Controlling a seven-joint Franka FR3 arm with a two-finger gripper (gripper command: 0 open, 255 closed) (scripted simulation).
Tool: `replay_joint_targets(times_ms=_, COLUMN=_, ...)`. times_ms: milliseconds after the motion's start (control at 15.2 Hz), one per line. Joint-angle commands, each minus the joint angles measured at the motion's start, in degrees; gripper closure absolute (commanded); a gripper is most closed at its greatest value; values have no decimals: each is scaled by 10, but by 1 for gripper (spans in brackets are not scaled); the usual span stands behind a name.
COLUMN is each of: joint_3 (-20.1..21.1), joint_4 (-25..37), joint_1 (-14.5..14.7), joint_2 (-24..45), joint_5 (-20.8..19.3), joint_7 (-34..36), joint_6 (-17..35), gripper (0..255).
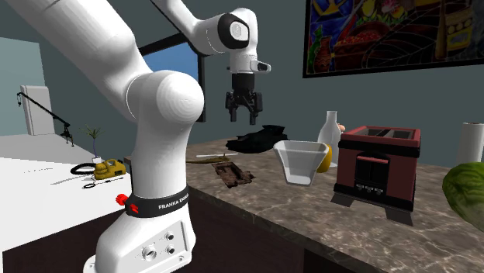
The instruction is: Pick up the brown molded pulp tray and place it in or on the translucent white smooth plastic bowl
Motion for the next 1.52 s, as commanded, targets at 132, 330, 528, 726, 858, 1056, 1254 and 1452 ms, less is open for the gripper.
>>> replay_joint_targets(times_ms=132, joint_3=18, joint_4=-42, joint_1=-7, joint_2=57, joint_5=17, joint_7=33, joint_6=113, gripper=0)
replay_joint_targets(times_ms=330, joint_3=32, joint_4=-61, joint_1=-13, joint_2=124, joint_5=28, joint_7=57, joint_6=208, gripper=0)
replay_joint_targets(times_ms=528, joint_3=46, joint_4=-69, joint_1=-21, joint_2=206, joint_5=37, joint_7=82, joint_6=306, gripper=0)
replay_joint_targets(times_ms=726, joint_3=59, joint_4=-65, joint_1=-33, joint_2=300, joint_5=37, joint_7=111, joint_6=404, gripper=0)
replay_joint_targets(times_ms=858, joint_3=62, joint_4=-63, joint_1=-36, joint_2=327, joint_5=35, joint_7=117, joint_6=430, gripper=0)
replay_joint_targets(times_ms=1056, joint_3=65, joint_4=-60, joint_1=-40, joint_2=364, joint_5=29, joint_7=121, joint_6=465, gripper=0)
replay_joint_targets(times_ms=1254, joint_3=67, joint_4=-56, joint_1=-44, joint_2=403, joint_5=17, joint_7=128, joint_6=500, gripper=0)
replay_joint_targets(times_ms=1452, joint_3=67, joint_4=-55, joint_1=-44, joint_2=411, joint_5=14, joint_7=130, joint_6=506, gripper=0)
